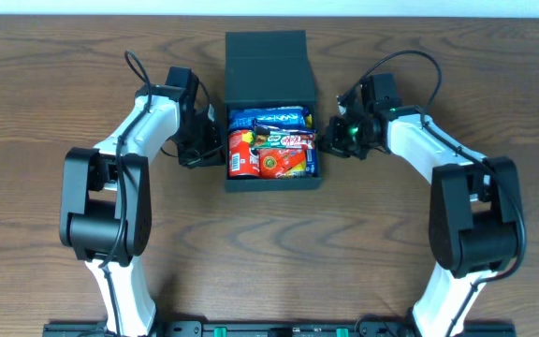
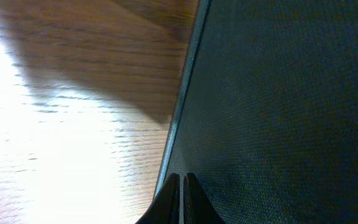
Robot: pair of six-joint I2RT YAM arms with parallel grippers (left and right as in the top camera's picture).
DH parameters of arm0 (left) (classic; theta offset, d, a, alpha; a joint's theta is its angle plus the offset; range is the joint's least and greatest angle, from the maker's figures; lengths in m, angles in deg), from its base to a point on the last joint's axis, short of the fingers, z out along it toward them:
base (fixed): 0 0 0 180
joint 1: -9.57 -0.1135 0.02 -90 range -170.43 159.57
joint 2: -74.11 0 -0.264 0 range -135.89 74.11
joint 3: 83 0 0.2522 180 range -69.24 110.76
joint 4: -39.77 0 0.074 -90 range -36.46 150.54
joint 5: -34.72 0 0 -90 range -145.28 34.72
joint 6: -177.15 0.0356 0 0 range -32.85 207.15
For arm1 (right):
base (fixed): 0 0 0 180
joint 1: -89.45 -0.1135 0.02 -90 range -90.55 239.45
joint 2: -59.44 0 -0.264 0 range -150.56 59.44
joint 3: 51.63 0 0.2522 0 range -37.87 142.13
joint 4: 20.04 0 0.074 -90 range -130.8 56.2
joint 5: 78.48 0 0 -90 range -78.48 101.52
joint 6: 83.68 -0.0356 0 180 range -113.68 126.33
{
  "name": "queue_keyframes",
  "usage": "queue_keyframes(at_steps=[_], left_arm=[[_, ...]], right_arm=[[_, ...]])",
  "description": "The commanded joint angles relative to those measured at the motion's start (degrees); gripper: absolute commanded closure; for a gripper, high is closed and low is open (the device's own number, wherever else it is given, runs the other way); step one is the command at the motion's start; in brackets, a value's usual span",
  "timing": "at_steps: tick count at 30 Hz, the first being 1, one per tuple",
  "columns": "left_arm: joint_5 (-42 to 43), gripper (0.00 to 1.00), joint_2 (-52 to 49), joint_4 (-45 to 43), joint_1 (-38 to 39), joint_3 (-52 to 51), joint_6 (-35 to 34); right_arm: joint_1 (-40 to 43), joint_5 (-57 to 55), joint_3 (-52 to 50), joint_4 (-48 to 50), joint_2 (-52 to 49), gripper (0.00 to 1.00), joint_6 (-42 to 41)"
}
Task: Pack container
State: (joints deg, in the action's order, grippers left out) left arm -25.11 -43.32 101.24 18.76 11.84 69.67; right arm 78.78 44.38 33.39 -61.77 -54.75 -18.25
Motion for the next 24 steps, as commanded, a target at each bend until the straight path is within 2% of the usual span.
queue_keyframes(at_steps=[1,9,24], left_arm=[[-1.5,0.94,2.1,0.3,0.1,0.3,1.4],[-3.6,0.94,4.7,0.2,-0.8,0.3,3.8],[-3.6,0.94,4.7,3.5,-0.5,0.3,3.7]], right_arm=[[-3.7,5.2,0.6,-1.6,-0.4,0.99,-0.7],[-5.5,5.9,0.6,-2.0,-0.4,0.99,-0.7],[-2.5,5.9,0.6,-1.6,-0.4,0.99,-0.7]])
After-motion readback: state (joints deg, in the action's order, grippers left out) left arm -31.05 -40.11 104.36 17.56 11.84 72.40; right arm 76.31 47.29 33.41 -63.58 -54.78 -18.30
